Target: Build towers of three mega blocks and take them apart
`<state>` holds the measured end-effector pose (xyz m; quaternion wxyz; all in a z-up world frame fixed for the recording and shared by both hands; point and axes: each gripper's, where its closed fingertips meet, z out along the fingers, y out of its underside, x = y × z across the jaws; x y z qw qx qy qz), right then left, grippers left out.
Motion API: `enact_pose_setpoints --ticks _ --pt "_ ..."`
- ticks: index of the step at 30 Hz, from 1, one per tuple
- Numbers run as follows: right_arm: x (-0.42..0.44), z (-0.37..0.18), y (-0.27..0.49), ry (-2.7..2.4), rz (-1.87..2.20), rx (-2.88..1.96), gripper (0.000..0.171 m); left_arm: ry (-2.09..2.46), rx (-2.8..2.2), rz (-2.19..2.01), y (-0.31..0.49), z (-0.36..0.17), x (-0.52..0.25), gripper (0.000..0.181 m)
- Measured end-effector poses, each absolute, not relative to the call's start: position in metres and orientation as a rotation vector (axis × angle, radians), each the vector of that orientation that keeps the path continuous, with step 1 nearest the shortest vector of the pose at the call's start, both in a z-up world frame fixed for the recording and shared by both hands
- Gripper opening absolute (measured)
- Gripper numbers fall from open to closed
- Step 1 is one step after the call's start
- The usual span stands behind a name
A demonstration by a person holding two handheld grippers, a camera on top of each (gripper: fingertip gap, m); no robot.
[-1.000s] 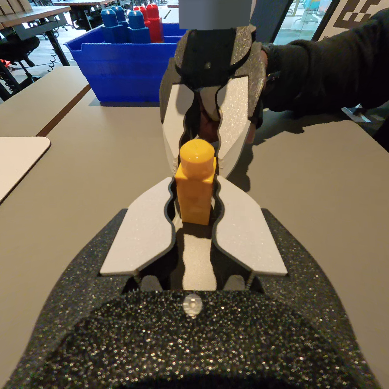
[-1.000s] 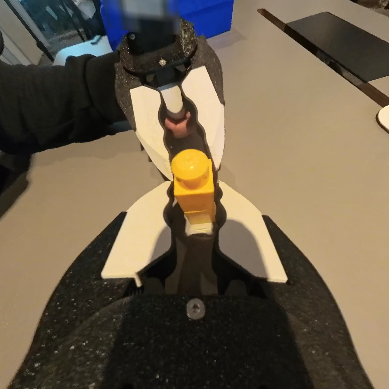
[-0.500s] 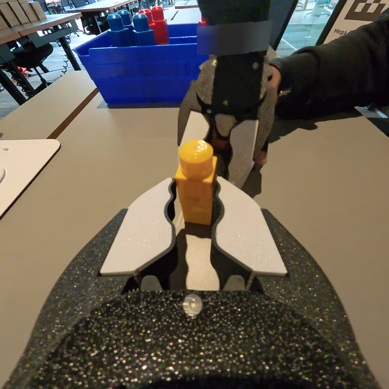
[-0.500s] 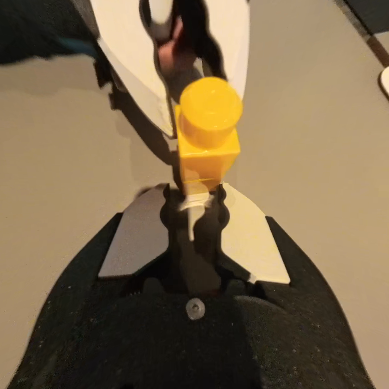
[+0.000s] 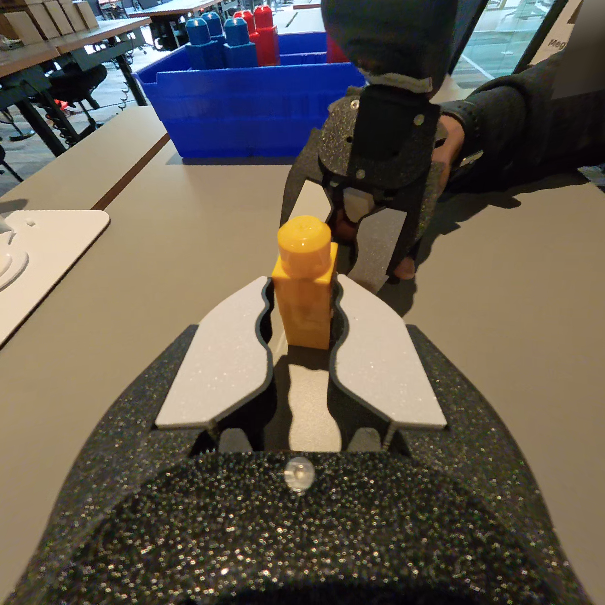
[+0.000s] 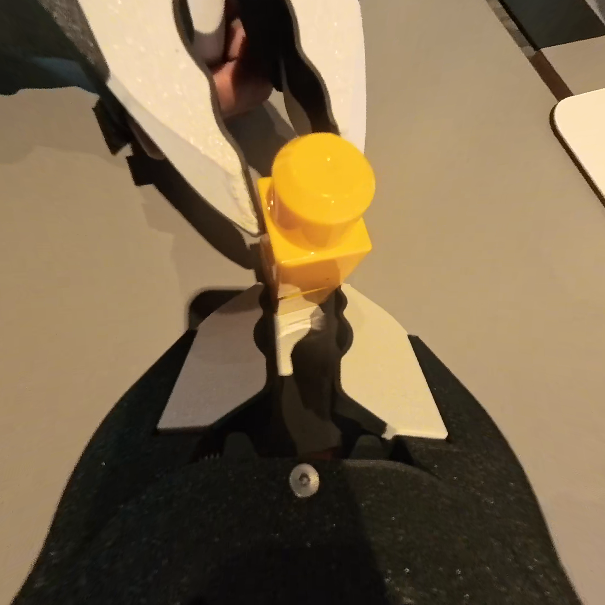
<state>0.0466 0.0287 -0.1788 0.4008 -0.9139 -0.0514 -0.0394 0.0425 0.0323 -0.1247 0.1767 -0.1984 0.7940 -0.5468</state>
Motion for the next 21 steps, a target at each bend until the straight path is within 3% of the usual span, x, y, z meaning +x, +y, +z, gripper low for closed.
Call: enact_pose_setpoints --ticks 21 --pt "0.0517 -0.1794 0.0277 -0.040 -0.094 -2.316 0.038 2.119 -0.704 -1.310 0.0295 -0.1305 0.0504 0.037"
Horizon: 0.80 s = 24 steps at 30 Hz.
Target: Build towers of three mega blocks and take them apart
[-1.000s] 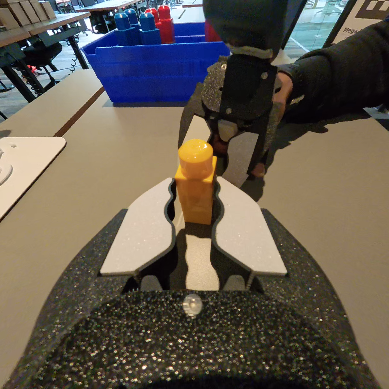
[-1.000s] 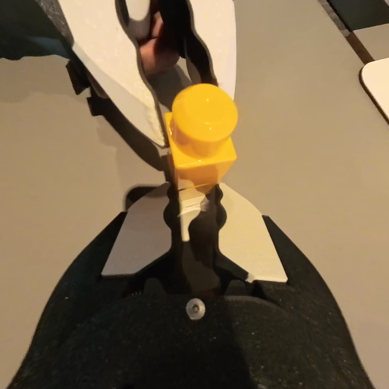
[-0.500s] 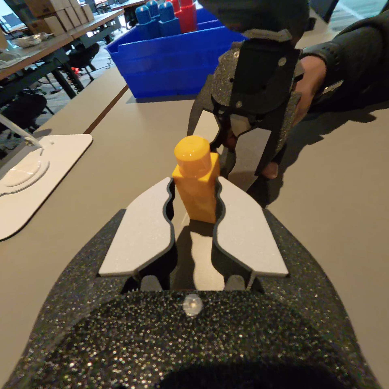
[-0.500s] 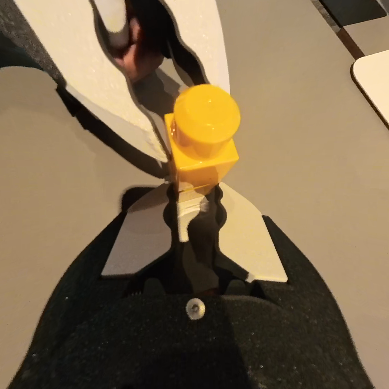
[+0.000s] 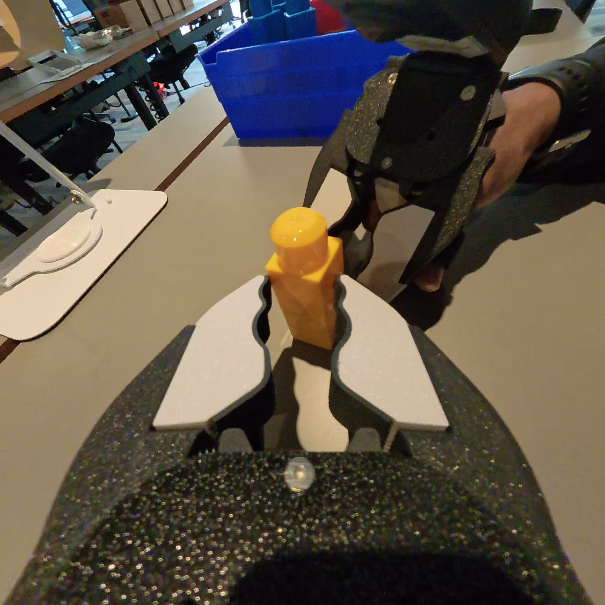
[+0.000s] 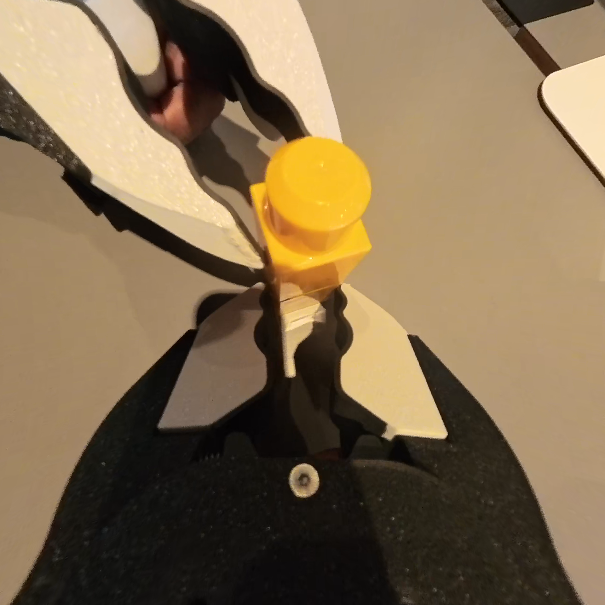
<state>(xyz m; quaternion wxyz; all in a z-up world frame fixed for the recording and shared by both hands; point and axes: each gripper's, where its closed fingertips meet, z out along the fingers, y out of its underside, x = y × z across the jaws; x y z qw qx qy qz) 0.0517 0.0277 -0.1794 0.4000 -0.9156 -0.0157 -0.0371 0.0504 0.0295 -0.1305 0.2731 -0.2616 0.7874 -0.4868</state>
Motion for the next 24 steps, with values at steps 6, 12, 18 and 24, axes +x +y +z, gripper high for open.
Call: enact_pose_setpoints --ticks 6,12,18,24 --pt "0.052 -0.180 0.028 -0.031 -0.094 -2.316 0.038 2.110 -0.714 -1.300 0.029 -0.131 0.051 0.037" --pt "0.051 -0.181 0.025 -0.049 -0.072 -2.321 0.037 2.133 -0.716 -1.324 0.031 -0.131 0.050 0.036" --pt "0.045 -0.162 0.027 -0.062 0.076 -2.180 0.052 2.147 -0.717 -1.348 0.031 -0.131 0.049 0.036" --pt "0.045 -0.169 0.029 -0.089 0.030 -2.229 0.047 2.211 -0.705 -1.312 0.028 -0.138 0.045 0.047"
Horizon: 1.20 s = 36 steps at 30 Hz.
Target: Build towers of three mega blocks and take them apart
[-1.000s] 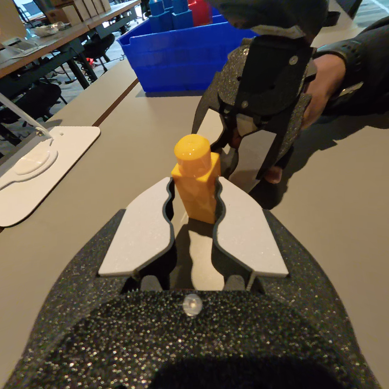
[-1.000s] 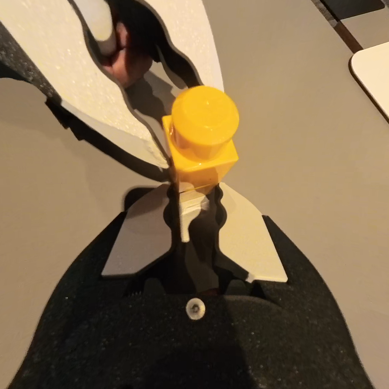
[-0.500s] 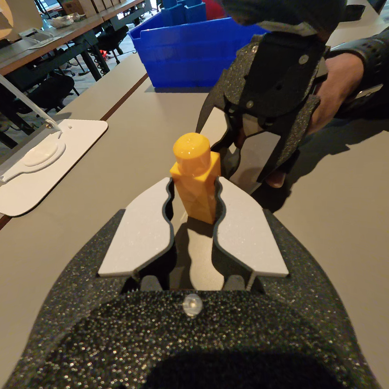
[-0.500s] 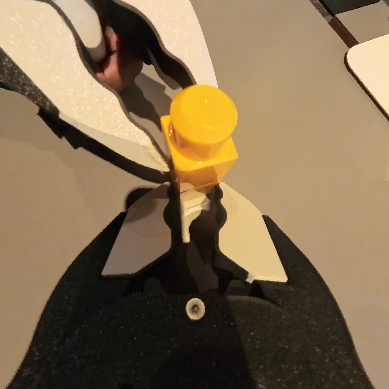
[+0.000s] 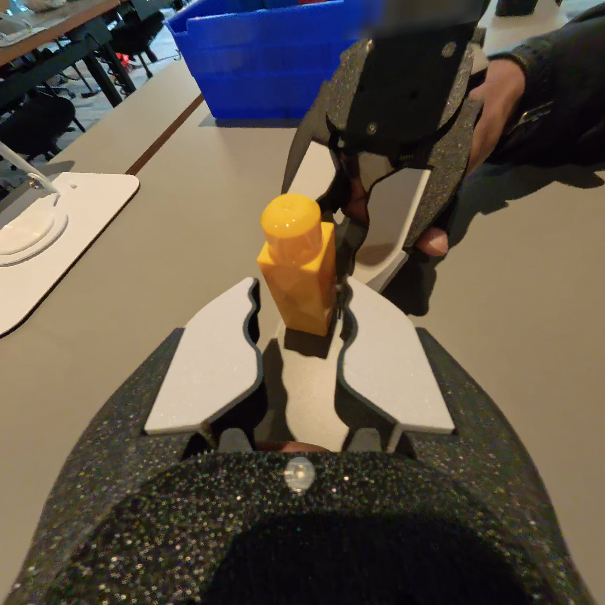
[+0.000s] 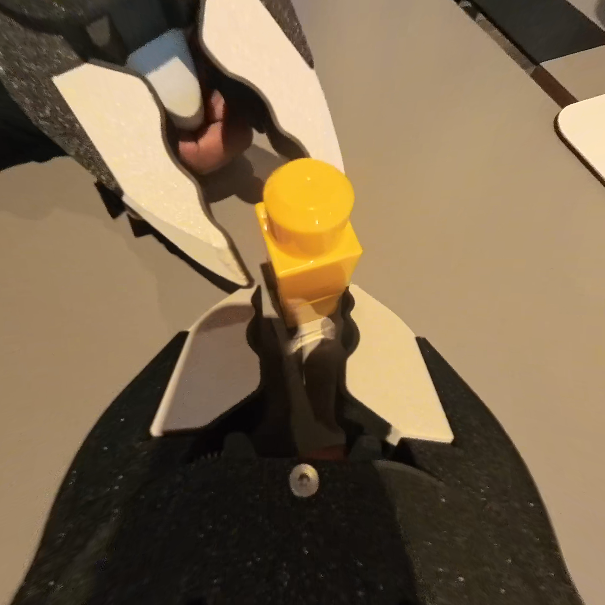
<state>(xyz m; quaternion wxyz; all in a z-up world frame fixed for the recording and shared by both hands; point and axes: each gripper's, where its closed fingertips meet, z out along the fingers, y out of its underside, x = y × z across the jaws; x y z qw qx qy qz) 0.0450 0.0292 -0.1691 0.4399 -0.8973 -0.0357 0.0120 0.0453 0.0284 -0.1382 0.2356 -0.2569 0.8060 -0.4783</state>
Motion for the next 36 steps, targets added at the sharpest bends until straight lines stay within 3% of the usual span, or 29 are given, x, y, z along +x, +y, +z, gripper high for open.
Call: enact_pose_setpoints --ticks 5,11,15,20,26,34,36 --pt "0.042 -0.172 0.026 -0.120 0.002 -2.249 0.052 2.251 -0.704 -1.293 0.037 -0.133 0.035 0.062" --pt "0.040 -0.171 0.023 -0.132 0.019 -2.241 0.054 2.021 -0.905 -1.179 0.106 -0.073 0.017 0.058" --pt "0.038 -0.171 0.022 -0.149 0.027 -2.242 0.054 1.755 -1.144 -0.957 0.209 -0.022 -0.016 0.051" --pt "0.037 -0.171 0.022 -0.142 0.049 -2.242 0.053 1.358 -1.446 -0.442 0.396 0.027 -0.079 0.044" --pt "0.037 -0.171 0.023 -0.143 0.048 -2.244 0.052 1.352 -1.840 -0.147 0.554 -0.052 -0.103 0.051" --pt "0.038 -0.172 0.024 -0.131 0.066 -2.249 0.050 1.561 -1.779 0.371 0.615 -0.130 -0.102 0.049" --pt "0.038 -0.172 0.024 -0.124 0.088 -2.248 0.049 1.561 -1.802 0.451 0.620 -0.141 -0.106 0.059"
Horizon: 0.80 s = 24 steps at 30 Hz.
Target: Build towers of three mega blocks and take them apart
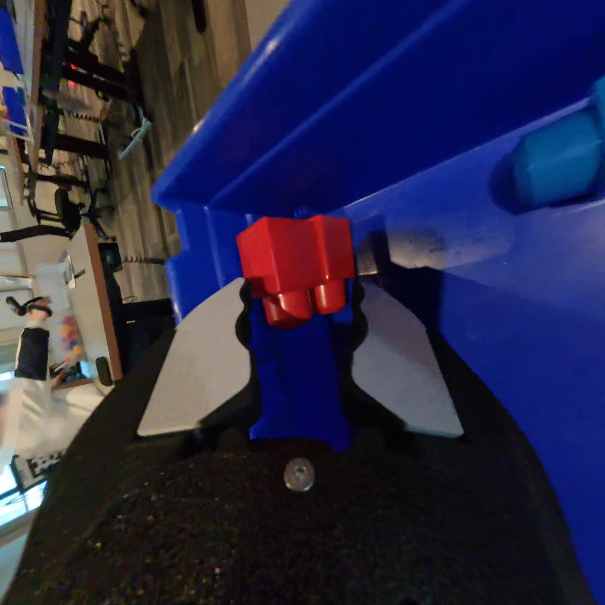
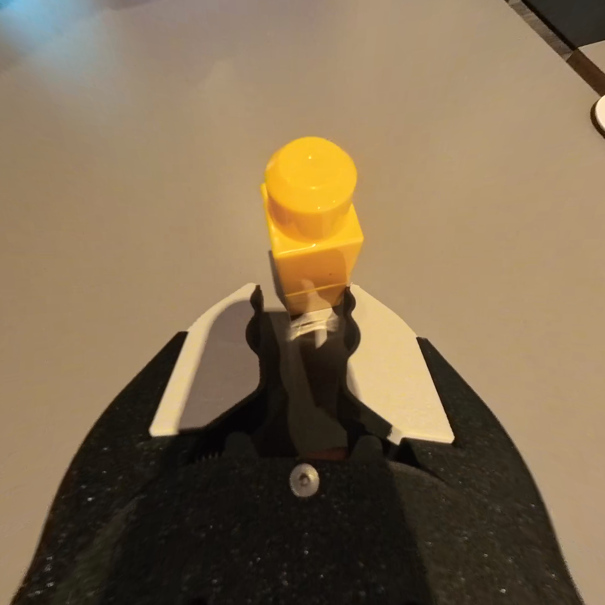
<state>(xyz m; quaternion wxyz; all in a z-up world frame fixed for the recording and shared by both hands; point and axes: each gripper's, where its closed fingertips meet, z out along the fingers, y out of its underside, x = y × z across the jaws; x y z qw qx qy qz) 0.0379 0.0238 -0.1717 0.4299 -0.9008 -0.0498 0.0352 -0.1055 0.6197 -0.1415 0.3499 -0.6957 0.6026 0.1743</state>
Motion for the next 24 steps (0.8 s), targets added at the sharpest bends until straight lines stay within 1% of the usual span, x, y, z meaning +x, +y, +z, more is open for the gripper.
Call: enact_pose_setpoints --ticks 1,2,6,9,12,15,17,19,21,24 --pt "0.038 -0.171 0.024 -0.121 0.099 -2.246 0.048 1.558 -1.794 0.451 0.618 -0.143 -0.104 0.062" --pt "0.038 -0.171 0.024 -0.119 0.109 -2.245 0.048 1.565 -1.785 0.449 0.614 -0.142 -0.102 0.060" --pt "0.036 -0.171 0.024 -0.121 0.139 -2.240 0.046 1.581 -1.784 0.331 0.588 -0.128 -0.095 0.041" --pt "0.035 -0.171 0.024 -0.129 0.151 -2.239 0.046 1.510 -1.819 0.285 0.591 -0.120 -0.094 0.050" --pt "0.035 -0.171 0.024 -0.133 0.148 -2.240 0.045 1.461 -1.984 0.292 0.600 -0.137 -0.099 0.061" --pt "0.035 -0.171 0.024 -0.138 0.124 -2.241 0.045 1.414 -2.135 0.171 0.599 -0.158 -0.092 0.063" --pt "0.036 -0.171 0.024 -0.143 0.104 -2.243 0.045 1.368 -2.166 0.103 0.601 -0.164 -0.088 0.047" --pt "0.036 -0.172 0.024 -0.147 0.089 -2.244 0.045 1.325 -2.179 0.071 0.602 -0.163 -0.090 0.047" --pt "0.036 -0.171 0.024 -0.149 0.081 -2.241 0.045 1.308 -2.130 0.062 0.598 -0.151 -0.090 0.046" --pt "0.035 -0.171 0.024 -0.154 0.084 -2.238 0.046 1.334 -1.943 0.037 0.574 -0.106 -0.082 0.046"
